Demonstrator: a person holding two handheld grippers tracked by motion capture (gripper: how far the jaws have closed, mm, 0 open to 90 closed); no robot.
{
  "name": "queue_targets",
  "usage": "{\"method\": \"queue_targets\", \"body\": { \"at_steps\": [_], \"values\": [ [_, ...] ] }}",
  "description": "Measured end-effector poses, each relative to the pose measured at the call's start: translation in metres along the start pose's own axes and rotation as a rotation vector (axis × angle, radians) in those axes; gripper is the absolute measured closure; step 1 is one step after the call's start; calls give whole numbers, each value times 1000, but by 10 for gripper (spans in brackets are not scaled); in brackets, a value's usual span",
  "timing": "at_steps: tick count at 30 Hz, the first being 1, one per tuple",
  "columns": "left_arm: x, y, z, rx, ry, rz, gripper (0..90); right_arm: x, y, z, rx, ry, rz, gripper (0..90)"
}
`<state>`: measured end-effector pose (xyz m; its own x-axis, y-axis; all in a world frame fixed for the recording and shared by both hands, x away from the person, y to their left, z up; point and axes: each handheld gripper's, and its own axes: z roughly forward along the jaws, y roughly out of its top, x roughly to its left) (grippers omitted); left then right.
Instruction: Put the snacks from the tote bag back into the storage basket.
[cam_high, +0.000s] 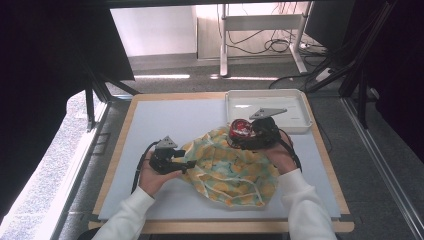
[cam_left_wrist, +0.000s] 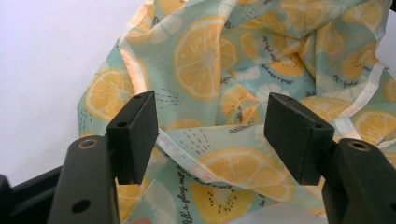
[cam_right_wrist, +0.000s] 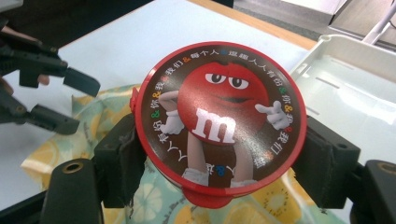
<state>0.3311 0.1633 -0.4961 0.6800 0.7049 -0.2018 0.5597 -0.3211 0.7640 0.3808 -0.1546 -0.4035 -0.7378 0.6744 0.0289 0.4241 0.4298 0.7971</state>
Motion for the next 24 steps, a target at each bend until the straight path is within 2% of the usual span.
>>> {"method": "queue_targets", "body": {
  "at_steps": [8, 15, 19, 24],
  "values": [
    [1, 0, 0, 0, 0, 3, 353, -6, 14, 3, 3, -17, -3, 255],
    [2, 0, -1, 0, 2, 1, 355, -13, 25, 16, 20, -28, 5, 255],
    [2, 0, 0, 3, -1, -2, 355, -19, 28, 23, 32, -42, 14, 255],
    [2, 0, 0, 6, 0, 0, 354, -29, 30, 34, 55, -53, 50, 255]
  ]
}}
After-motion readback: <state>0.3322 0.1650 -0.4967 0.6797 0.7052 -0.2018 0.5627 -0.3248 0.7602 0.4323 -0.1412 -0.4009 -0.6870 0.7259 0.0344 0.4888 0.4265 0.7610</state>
